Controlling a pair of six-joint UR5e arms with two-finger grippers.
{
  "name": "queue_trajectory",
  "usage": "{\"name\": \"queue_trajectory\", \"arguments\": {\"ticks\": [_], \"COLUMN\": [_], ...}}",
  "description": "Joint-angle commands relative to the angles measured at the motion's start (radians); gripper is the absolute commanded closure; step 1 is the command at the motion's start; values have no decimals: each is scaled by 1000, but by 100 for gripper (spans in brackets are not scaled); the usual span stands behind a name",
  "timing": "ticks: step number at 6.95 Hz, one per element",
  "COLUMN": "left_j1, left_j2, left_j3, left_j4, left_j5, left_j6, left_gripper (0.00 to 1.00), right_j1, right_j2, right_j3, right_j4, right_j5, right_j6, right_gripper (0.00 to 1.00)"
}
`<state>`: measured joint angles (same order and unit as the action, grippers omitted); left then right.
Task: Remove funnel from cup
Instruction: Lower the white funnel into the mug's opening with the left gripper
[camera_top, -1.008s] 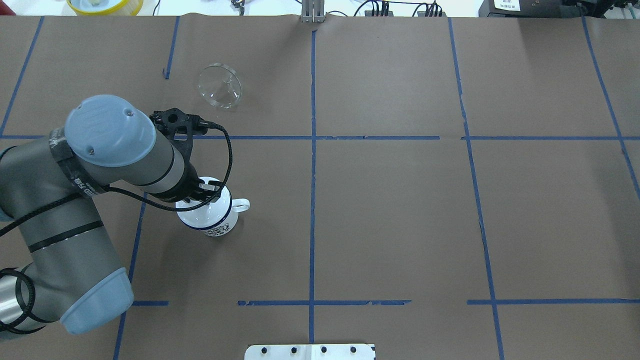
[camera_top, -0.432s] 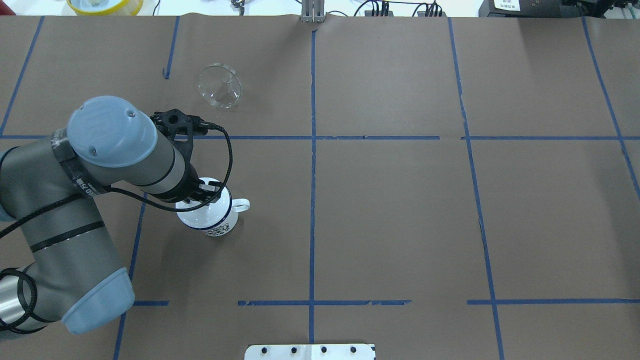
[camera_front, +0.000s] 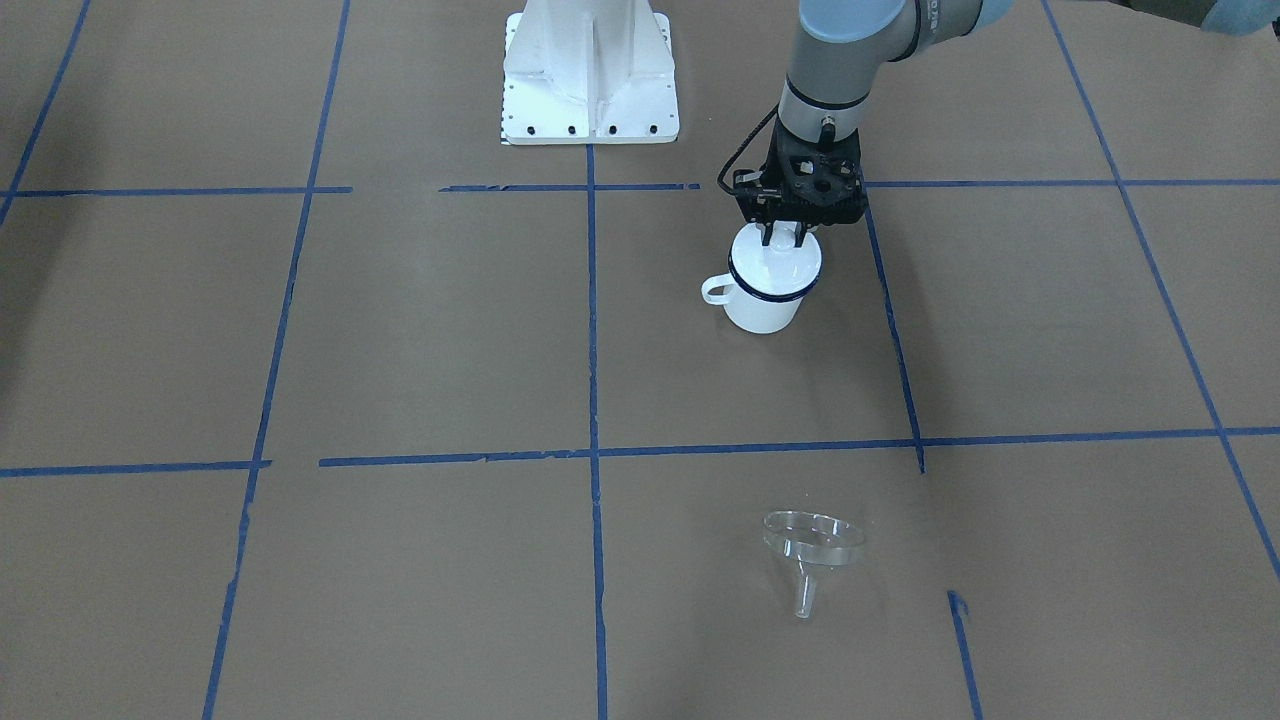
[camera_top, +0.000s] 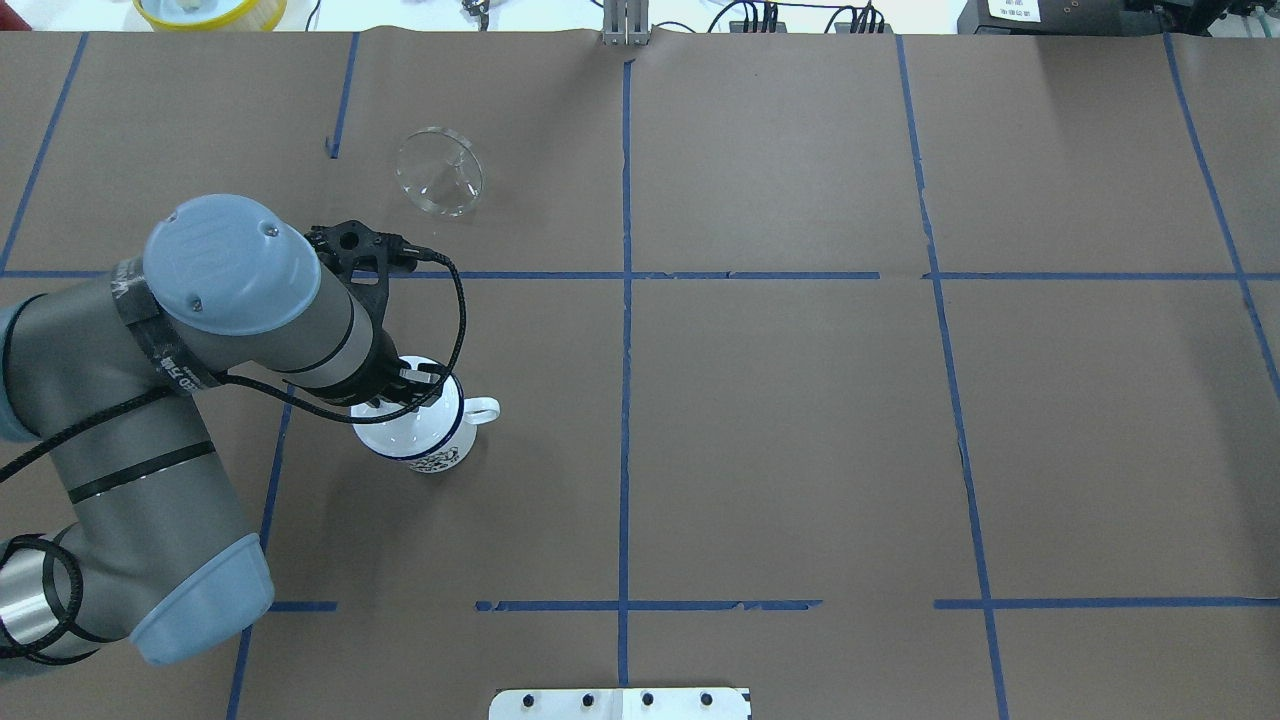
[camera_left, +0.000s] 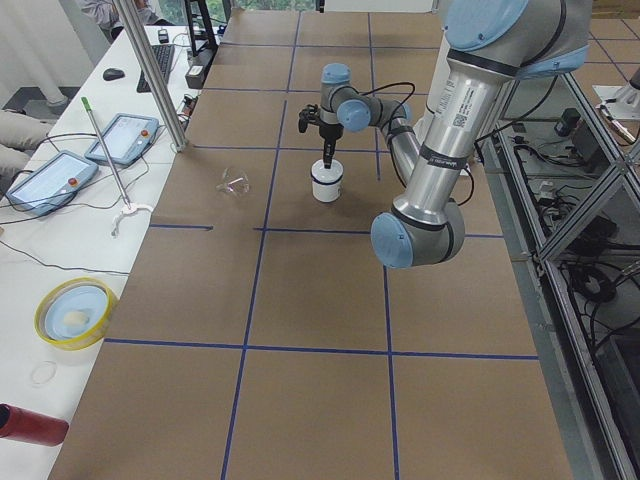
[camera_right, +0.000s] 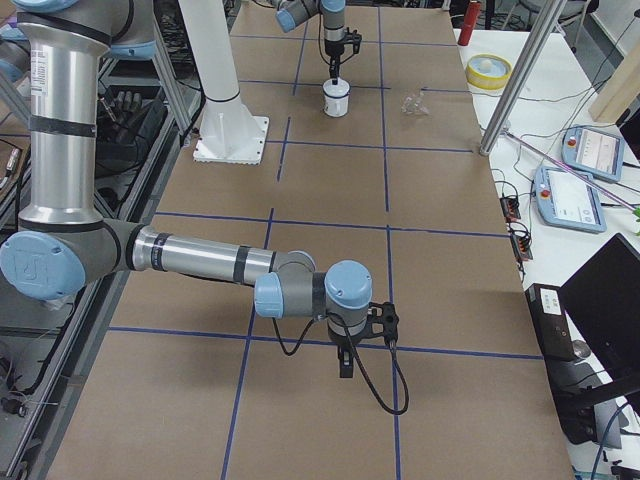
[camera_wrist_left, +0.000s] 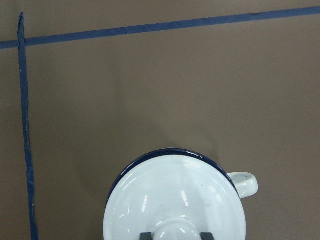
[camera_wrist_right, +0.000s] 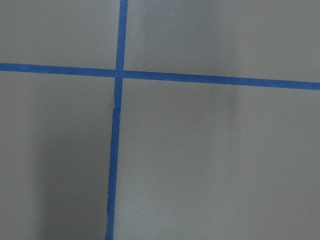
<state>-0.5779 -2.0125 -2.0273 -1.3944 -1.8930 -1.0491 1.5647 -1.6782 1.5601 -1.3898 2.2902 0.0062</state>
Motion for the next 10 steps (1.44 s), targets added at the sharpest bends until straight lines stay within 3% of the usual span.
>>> {"name": "queue_trajectory", "arguments": {"ticks": [1,3,4,5,6,8,10], "left_j1": [1,4,4,4,4,-6,-128], "left_j2": [0,0,0,0,0,3,64], "left_j3": [1,2,2,2,2,-25,-73], "left_j4": [0,0,0,0,0,-18,-43], "left_j5": [0,2,2,3,3,3,-11], "left_j6": [1,1,3,1,1,65,321], "left_gripper": [83,59,44,21,10,1,1], "right_j1": [0,0,0,0,0,0,0], "right_j2": [0,0,0,0,0,0,0], "right_j3": [0,0,0,0,0,0,0], "right_j4": [0,0,0,0,0,0,0], "right_j5": [0,0,0,0,0,0,0], "right_j6": [0,0,0,0,0,0,0], "right_gripper": [0,0,0,0,0,0,0]}}
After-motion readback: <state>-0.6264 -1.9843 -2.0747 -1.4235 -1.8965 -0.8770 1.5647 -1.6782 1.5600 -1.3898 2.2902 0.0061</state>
